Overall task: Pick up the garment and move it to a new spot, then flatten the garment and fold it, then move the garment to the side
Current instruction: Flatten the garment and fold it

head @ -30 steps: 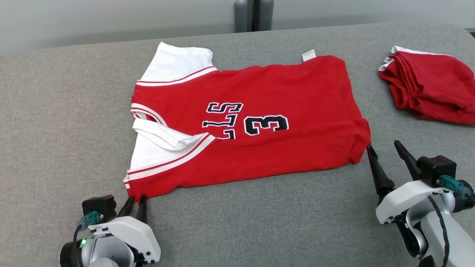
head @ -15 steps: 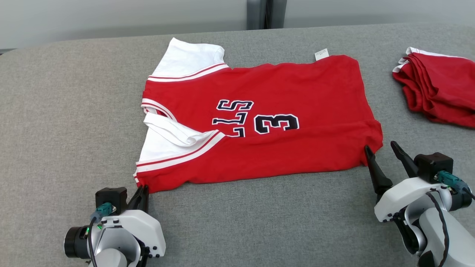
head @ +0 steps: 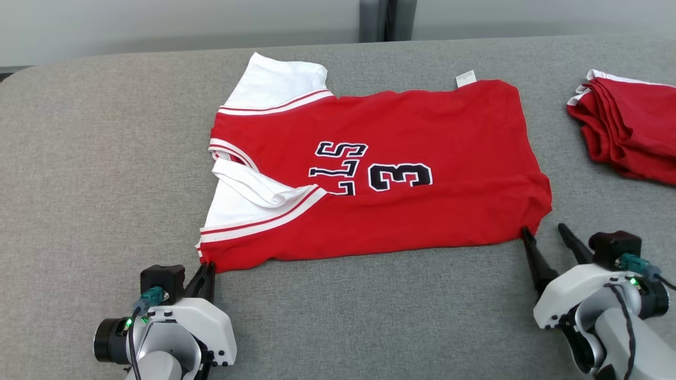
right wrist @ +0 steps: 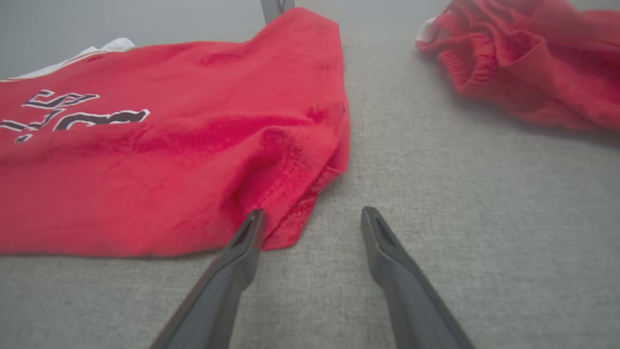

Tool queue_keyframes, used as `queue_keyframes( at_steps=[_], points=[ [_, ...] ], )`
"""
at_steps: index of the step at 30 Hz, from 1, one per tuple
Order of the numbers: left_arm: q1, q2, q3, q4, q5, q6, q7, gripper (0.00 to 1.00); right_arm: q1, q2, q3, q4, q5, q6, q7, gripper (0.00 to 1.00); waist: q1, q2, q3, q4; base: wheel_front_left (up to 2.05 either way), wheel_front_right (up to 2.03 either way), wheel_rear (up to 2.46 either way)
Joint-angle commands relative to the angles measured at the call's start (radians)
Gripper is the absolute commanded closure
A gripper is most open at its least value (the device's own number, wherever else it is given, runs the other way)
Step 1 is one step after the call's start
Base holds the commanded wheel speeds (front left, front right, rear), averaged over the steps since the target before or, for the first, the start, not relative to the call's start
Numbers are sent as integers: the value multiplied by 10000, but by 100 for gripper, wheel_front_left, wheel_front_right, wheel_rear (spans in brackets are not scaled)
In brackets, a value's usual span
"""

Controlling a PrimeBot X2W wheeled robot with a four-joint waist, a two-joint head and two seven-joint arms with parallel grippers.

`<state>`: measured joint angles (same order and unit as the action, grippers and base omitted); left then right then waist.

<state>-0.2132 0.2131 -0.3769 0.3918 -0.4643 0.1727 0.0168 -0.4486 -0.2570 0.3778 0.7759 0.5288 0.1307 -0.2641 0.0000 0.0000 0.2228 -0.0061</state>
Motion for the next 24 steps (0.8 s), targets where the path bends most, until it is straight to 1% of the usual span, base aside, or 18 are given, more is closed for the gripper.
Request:
queue_keyframes(
  at_steps=[1,3,4,5,6,8,9,16,19,24],
  points=[
    [-29,69,-11,39,-4,-4,-46,100,-145,-9,282,240,110,3,-12,0,0,0,-49,48,0,0,0],
    [-44,78,-24,55,-10,-15,-81,100,-162,20,611,404,344,3,-14,0,0,0,-84,74,0,0,0],
    [-40,89,-26,46,-15,-11,-94,100,-164,13,774,450,477,3,-12,2,0,0,-96,73,0,0,0],
    [-23,99,-22,34,-22,1,-107,100,-175,-21,928,476,584,3,-12,15,0,0,-107,65,0,0,0],
    [-4,112,-20,25,-28,11,-107,100,-205,-68,1082,501,671,3,-12,57,0,0,-122,54,0,0,0],
    [43,153,-17,18,-33,26,-135,100,-282,-169,1294,523,810,3,-12,93,0,0,-146,34,0,0,0],
    [64,169,-18,12,-41,31,-148,100,-307,-219,1382,520,814,3,-12,100,0,0,-154,25,0,0,0],
    [201,273,-33,-46,-62,99,-161,100,-226,-551,1539,340,897,3,-12,100,0,0,-256,-25,0,0,0],
    [272,313,-51,-265,-13,232,-102,100,-69,-731,1401,297,865,3,-12,100,0,0,-288,-16,0,0,0],
    [628,312,-24,-860,-196,237,-78,100,434,-1006,1040,19,930,3,-12,100,0,0,-285,28,0,0,0]
  ],
)
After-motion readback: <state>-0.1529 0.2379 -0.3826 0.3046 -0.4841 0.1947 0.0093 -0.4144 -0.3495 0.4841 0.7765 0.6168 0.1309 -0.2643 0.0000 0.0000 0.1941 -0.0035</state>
